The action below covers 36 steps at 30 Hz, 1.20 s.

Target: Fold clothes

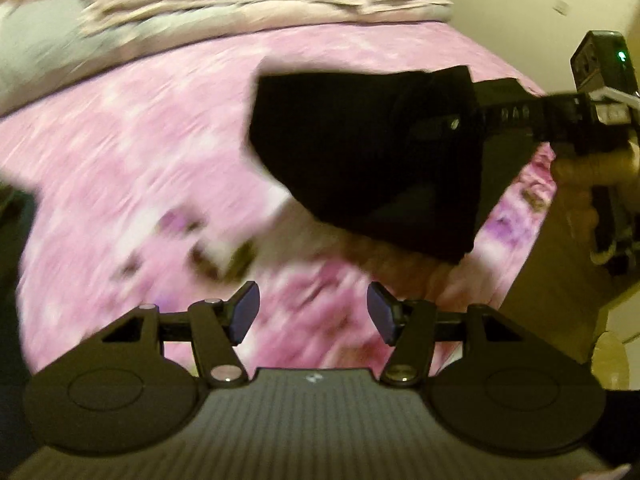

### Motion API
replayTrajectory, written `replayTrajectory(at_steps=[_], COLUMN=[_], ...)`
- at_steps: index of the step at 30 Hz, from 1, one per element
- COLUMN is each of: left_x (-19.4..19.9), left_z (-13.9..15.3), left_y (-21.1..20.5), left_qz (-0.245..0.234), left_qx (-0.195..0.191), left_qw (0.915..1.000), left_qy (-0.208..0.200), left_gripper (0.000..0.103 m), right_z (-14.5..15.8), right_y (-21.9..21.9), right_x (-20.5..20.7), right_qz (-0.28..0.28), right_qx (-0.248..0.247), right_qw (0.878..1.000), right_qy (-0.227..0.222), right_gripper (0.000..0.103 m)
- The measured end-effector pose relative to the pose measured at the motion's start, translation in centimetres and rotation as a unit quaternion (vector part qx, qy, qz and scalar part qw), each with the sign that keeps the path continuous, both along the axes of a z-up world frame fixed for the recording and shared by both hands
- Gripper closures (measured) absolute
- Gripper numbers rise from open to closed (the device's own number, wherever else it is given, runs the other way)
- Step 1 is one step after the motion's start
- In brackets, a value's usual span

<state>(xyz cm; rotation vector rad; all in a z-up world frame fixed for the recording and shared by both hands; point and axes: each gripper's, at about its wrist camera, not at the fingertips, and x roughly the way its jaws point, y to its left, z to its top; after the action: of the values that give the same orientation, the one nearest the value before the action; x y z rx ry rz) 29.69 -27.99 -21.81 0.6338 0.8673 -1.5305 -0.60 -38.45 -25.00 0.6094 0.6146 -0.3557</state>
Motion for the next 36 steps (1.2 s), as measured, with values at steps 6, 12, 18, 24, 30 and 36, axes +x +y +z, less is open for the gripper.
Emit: replayTrajectory(at_steps=[6, 12, 18, 24, 30, 36], left_x=[-6.5, -13.7, -18.7, -20.9, -22.0, -23.1], left_z=[1.2, -0.5, -1.9, -1.7, -1.2, -1.8], left_y=[-9.0, -16.6, -20.8, -23.6, -25.5, -26.4], left_qz=[-0.077, -0.129, -0.17, -0.188, -0.196, -0.206], left_qx=[-0.011, 0.008, 0.029, 0.028, 0.016, 0.02], left_qw=[0.997, 0.9915, 0.985, 0.9817, 0.9805, 0.9784], left_qy=[-0.004, -0.003, 0.0, -0.007, -0.006, -0.009], left_gripper=[0.045, 0.045, 0.045, 0.045, 0.045, 0.045], right_z=[0.0, -9.8, -9.2, -8.8, -4.9, -8.2], right_y=[-12.8, -22.1, -21.5, -22.5, -24.4, -26.7], right_x=[-12.1, -21.0, -21.7, -21.7, -23.4, -25.6], right_qz=[-0.189, -0.303, -0.281, -0.314, -0.286, -0.315], right_qx=[0.03, 0.176, 0.191, 0.208, 0.165, 0.192], right_qw=[0.981, 0.936, 0.936, 0.926, 0.941, 0.929], right_qy=[-0.038, -0.038, -0.089, -0.038, -0.08, -0.04], right_gripper=[0.1, 0.092, 0.035, 0.077, 0.093, 0.092])
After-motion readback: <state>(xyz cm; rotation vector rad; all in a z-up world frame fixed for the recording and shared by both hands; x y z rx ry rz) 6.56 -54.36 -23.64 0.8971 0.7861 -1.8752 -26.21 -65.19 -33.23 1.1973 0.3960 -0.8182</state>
